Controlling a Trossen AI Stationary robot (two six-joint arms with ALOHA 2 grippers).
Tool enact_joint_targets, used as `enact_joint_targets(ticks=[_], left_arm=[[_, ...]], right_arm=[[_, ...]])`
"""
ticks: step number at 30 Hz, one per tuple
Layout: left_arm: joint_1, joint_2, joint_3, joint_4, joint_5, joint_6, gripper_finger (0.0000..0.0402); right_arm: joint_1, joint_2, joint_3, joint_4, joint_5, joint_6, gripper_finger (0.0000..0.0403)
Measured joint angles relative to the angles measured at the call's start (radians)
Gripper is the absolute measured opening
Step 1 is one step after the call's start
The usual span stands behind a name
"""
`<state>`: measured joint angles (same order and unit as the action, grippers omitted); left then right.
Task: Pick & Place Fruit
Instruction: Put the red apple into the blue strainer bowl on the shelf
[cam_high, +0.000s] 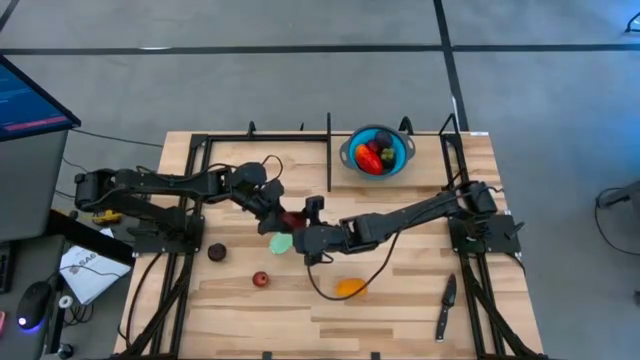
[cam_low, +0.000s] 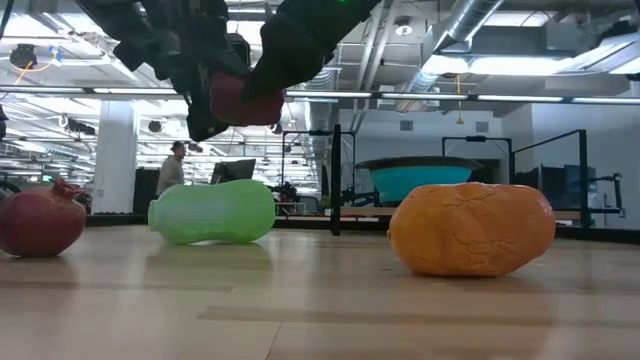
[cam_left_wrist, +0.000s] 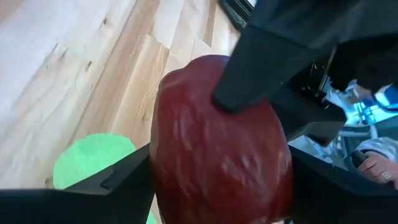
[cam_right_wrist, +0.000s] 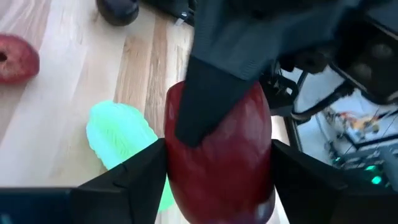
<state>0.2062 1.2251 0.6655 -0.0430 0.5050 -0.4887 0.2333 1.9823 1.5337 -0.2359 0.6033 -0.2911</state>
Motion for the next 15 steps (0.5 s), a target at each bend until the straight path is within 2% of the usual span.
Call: enact_joint_targets(ticks=[5,9,15], left_arm=[[0.046,-0.013,-0.001,0.005,0.048,0.067,0.0316],[0.089,-0.07,0.007,0.048,0.106,0.121,0.0344],[0.05,-0.206,0.001,0.07,0.105,0.342,0.0364]], right_arm=[[0.012,-0.004,-0.029,0.002,0.003,0.163,0.0245],[0.034,-0.009,-0.137,0.002,-0.008,0.343,0.0249],[0.108,-0.094,-0.381,0.29,0.091,0.59,0.0249]])
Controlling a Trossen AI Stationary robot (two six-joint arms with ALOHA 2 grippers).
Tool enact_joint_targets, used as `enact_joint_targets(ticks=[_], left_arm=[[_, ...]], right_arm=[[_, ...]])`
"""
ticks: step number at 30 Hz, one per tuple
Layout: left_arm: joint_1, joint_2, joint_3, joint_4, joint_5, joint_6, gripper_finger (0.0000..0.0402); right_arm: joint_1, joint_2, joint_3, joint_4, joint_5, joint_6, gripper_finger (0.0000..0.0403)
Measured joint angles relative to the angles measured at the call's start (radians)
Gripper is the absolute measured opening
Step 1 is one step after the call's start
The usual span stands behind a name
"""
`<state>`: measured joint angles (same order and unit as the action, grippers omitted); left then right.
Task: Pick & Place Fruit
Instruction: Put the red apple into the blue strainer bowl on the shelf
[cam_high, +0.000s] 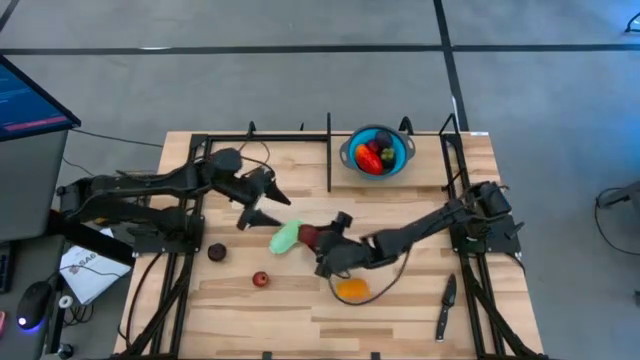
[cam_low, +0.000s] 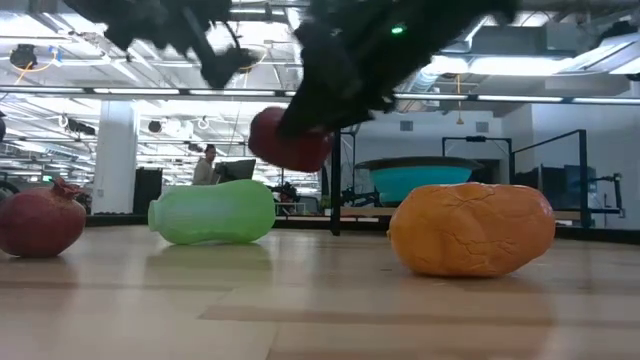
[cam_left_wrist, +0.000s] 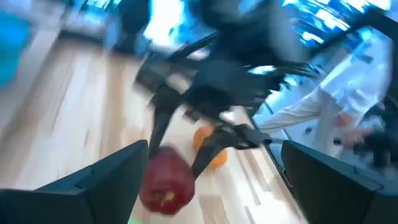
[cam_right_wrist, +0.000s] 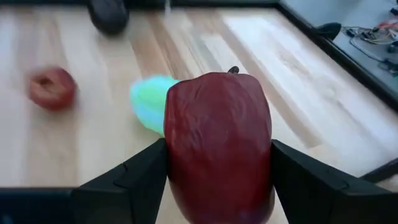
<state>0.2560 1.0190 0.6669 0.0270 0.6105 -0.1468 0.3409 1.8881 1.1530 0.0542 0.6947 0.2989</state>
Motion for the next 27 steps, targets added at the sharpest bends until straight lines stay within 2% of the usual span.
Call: enact_joint_targets(ticks=[4,8,11,14,18,20,23,27], left_arm=[[-0.108,-0.051,-0.028,0.112,-0.038,0.158,0.0361],[-0.222,-0.042,-0.061,0.284,-0.164,0.243,0.035],[-0.274,-0.008,-0.062,0.4,-0.253,0.244,0.0344],[-0.296,0.031,-0.062,0.536,-0.298,0.227,0.0339],[-0.297,0.073,-0.062,0.646,-0.309,0.199,0.0338],[-0.297,0.091,-0.062,0.668,-0.31,0.194,0.0338],[-0.306,0.116,-0.062,0.695,-0.306,0.194,0.0336],[-0.318,0.137,-0.062,0.701,-0.301,0.194,0.0336]], right_arm=[[0.053,-0.068,-0.146,0.277,0.066,0.026,0.0249],[0.081,-0.14,-0.228,0.495,0.097,-0.062,0.0249],[0.085,-0.194,-0.25,0.571,0.098,-0.142,0.0249],[0.095,-0.255,-0.254,0.598,0.099,-0.236,0.0249],[0.113,-0.318,-0.259,0.607,0.099,-0.325,0.0249],[0.122,-0.333,-0.287,0.666,0.097,-0.344,0.0249],[0.129,-0.318,-0.378,0.852,0.096,-0.351,0.0249],[0.111,-0.231,-0.495,1.251,0.059,-0.378,0.0249]])
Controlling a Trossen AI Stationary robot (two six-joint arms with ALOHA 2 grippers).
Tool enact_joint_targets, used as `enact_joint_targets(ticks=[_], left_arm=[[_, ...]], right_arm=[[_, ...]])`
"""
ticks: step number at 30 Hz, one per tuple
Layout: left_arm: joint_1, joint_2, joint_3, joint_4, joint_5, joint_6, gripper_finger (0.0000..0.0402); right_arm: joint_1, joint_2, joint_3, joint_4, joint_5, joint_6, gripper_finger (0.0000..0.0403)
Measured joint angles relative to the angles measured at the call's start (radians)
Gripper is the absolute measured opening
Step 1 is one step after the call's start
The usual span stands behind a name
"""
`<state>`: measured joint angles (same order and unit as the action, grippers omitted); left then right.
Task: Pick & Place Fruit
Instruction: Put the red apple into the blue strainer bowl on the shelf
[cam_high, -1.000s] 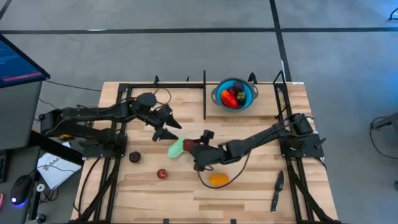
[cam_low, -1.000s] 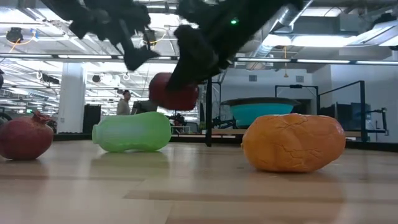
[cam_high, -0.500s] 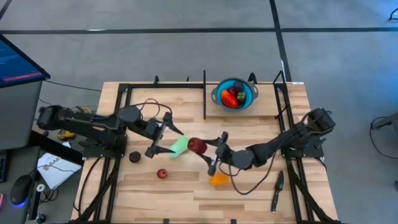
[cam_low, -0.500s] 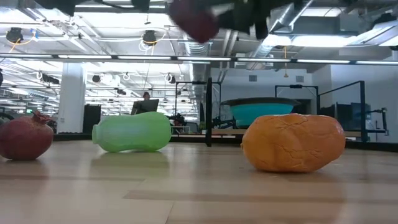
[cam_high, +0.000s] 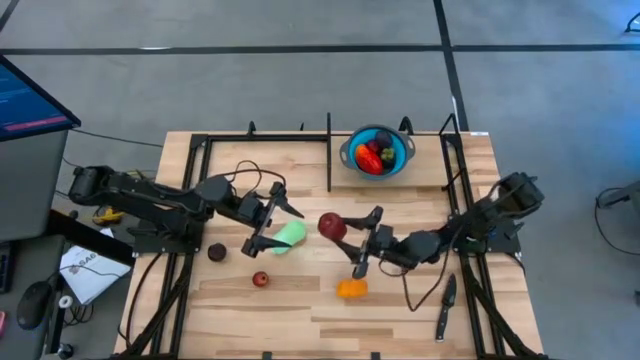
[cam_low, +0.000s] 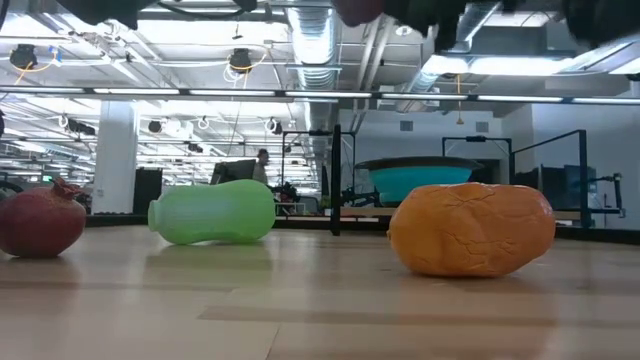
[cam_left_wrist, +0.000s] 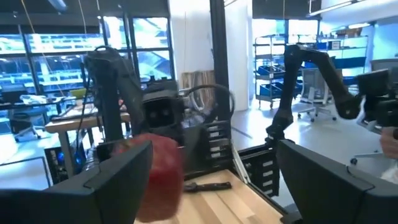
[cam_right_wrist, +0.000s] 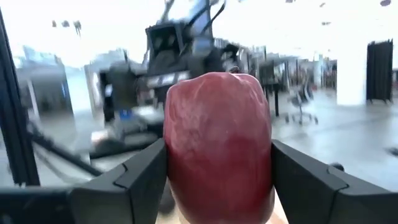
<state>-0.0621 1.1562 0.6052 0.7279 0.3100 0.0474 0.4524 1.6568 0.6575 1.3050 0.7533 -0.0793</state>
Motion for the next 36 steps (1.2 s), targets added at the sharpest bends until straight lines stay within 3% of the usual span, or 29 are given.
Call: enact_joint_targets(ticks=[3,6,11,22,26,36], left_arm=[[0.0,0.006,0.0,0.02,-0.027,-0.008,0.0335],[0.0,0.012,0.0,0.058,-0.081,-0.026,0.0336],[0.0,0.067,0.001,0.095,-0.129,-0.031,0.0336],[-0.006,0.106,0.001,0.18,-0.111,-0.076,0.0336],[-0.006,0.15,0.001,0.178,-0.154,-0.087,0.0334],[-0.006,0.271,0.001,0.35,-0.182,-0.135,0.0333]], right_arm=[[-0.023,0.087,-0.041,0.265,-0.06,-0.027,0.025],[-0.057,0.123,-0.034,0.194,-0.104,0.04,0.025],[-0.103,0.165,0.005,0.247,-0.229,0.058,0.025],[-0.112,0.147,0.015,0.263,-0.26,0.025,0.025],[-0.115,0.147,0.019,0.264,-0.259,0.02,0.025],[-0.115,0.147,0.037,0.264,-0.273,0.001,0.025]])
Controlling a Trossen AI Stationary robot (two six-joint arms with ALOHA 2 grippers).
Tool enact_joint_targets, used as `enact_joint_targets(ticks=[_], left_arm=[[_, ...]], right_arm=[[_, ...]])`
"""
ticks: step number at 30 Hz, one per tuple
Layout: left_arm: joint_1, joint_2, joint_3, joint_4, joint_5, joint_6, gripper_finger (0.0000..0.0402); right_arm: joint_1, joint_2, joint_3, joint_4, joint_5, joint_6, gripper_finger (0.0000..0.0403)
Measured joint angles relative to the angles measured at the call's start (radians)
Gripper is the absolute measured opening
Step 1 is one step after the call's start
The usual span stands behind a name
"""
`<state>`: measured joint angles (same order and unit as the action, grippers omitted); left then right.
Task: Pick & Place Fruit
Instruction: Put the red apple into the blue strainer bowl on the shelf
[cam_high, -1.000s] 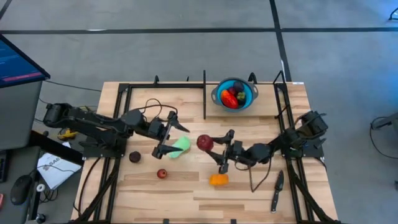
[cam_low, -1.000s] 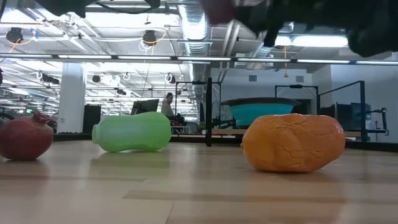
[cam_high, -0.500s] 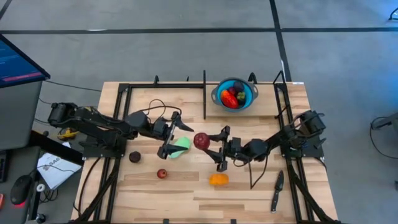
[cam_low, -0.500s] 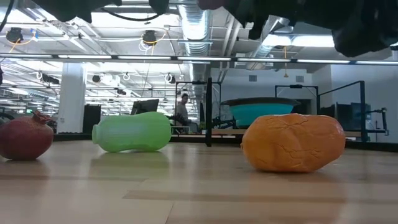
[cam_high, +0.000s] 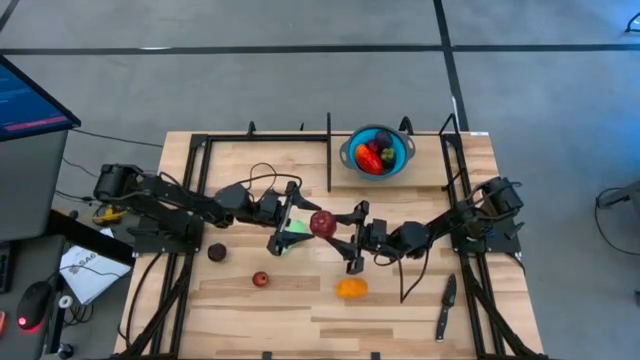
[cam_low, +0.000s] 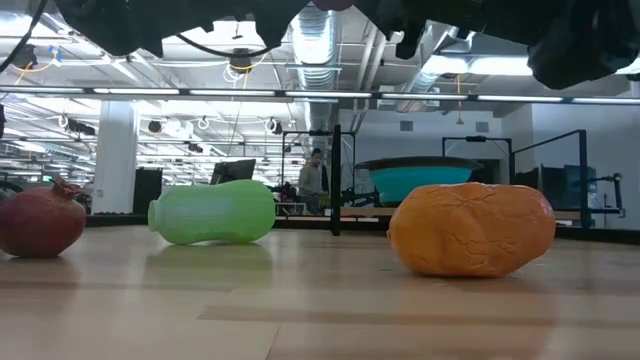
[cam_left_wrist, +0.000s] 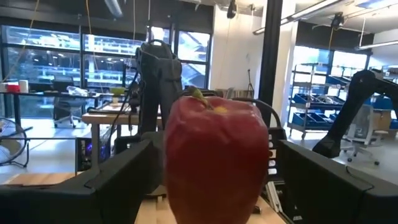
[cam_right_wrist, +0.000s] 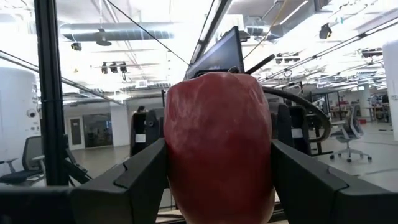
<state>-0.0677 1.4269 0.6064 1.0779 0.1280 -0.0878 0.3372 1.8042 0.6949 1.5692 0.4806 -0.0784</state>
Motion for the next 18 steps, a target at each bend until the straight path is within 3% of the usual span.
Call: enact_joint_targets(ticks=[5,18], left_arm=[[0.0,0.002,0.0,0.014,0.0,0.008,0.0327],[0.001,0.002,0.0,0.018,0.001,0.029,0.0235]], right_arm=[[0.0,0.0,0.0,0.0,-0.001,0.0,0.025],[-0.007,-0.001,0.0,-0.022,0.0,0.014,0.025]])
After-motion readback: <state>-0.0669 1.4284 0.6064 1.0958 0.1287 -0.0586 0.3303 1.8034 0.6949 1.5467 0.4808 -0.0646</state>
